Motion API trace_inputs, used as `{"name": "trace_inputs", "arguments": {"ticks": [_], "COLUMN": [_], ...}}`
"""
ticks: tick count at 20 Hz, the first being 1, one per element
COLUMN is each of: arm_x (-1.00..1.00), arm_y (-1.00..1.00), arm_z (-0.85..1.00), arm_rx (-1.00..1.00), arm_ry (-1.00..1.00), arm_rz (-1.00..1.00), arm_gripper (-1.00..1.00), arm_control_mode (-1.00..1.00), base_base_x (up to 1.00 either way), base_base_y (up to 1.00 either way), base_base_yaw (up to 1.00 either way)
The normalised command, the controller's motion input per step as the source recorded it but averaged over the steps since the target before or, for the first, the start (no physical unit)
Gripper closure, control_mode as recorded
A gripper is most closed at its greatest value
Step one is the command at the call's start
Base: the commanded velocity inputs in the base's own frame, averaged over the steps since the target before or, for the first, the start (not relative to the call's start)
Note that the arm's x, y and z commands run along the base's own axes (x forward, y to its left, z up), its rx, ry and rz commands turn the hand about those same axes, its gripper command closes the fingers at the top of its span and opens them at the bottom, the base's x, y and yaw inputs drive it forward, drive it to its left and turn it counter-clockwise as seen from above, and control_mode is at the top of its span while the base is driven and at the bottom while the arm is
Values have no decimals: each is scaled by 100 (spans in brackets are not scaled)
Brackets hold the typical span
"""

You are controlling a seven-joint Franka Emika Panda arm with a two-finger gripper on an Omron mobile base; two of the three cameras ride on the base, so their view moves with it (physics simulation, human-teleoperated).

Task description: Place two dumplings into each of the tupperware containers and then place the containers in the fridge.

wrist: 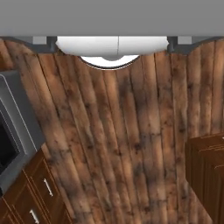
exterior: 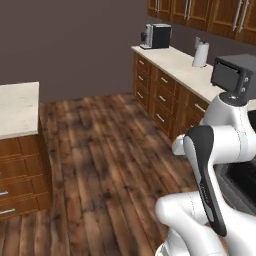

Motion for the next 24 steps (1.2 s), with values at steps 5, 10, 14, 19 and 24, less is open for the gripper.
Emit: {"name": "trace_inputs", "arguments": {"ticks": [5, 10, 14, 19, 24], "arm_x": [0, 0, 0, 0, 0], "arm_y": [0, 0, 0, 0, 0], "arm_z": [0, 0, 0, 0, 0], "arm_rx": [0, 0, 0, 0, 0], "arm_ry": [0, 0, 0, 0, 0], "arm_rz": [0, 0, 0, 0, 0], "arm_gripper": [-100, -100, -100, -100, -100], "arm_control_mode": [100, 100, 100, 100, 100], "base_base_x": [100, 100, 100, 100, 100], "base_base_y": [-36, -19, -14, -25, -29], "base_base_yaw": [23, 23, 23, 20, 20]}}
